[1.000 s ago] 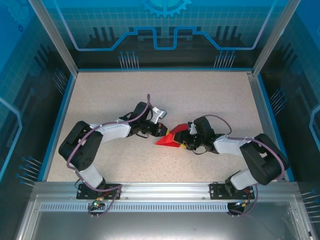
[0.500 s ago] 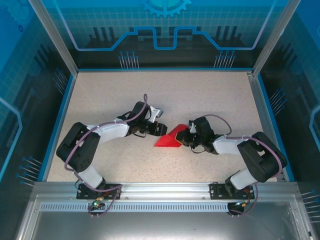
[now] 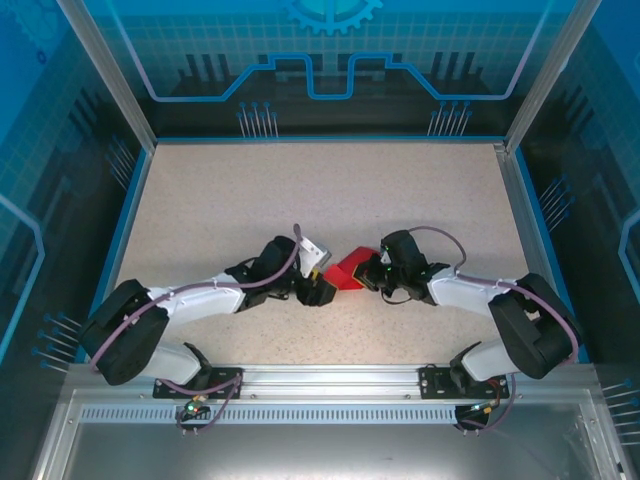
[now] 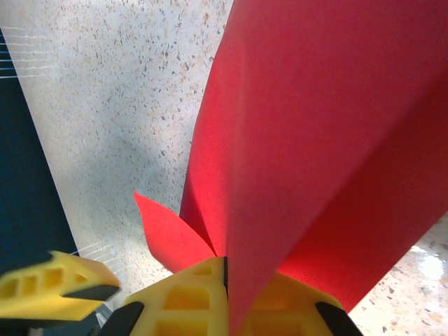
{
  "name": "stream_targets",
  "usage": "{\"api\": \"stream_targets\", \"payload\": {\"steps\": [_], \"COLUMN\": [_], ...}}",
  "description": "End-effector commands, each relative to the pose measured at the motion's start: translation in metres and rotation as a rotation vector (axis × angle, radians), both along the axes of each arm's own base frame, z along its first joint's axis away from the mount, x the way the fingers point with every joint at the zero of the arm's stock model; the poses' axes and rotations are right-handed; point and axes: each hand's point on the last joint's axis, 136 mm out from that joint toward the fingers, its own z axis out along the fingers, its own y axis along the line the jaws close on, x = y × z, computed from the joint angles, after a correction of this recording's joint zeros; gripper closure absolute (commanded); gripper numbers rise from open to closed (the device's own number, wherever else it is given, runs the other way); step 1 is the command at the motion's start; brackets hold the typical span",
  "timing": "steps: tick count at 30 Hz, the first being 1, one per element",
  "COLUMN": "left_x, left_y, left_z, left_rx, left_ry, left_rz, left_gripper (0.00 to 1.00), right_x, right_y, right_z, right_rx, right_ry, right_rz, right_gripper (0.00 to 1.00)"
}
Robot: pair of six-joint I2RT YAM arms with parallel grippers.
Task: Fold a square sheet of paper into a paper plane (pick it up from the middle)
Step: Third fold the triangle at the center of the table.
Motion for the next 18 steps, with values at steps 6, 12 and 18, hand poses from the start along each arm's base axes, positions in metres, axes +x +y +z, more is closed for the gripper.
{"api": "stream_targets", "payload": {"steps": [6, 12, 18], "left_x": [0.016, 0.021, 0.022], "left_y": [-0.012, -0.014, -0.018], "left_z": [0.003, -0.004, -0.019], "left_rx": [0.026, 0.031, 0.051], "left_ry": [-0.203, -0.235, -0.258], "left_rz": [-0.069, -0.069, -0.101], "left_gripper": [0.39, 0.41, 0.43], "right_x": [-0.001, 0.000, -0.001], "right_y": [0.004, 0.012, 0.016], "right_z": [0.011, 0.016, 0.015], "right_rx": [-0.016, 0.021, 0.047], "right_ry": [0.057, 0.078, 0.107], "right_rz": [-0.008, 0.002, 0.002], "right_gripper": [0.93, 0.90, 0.90]}}
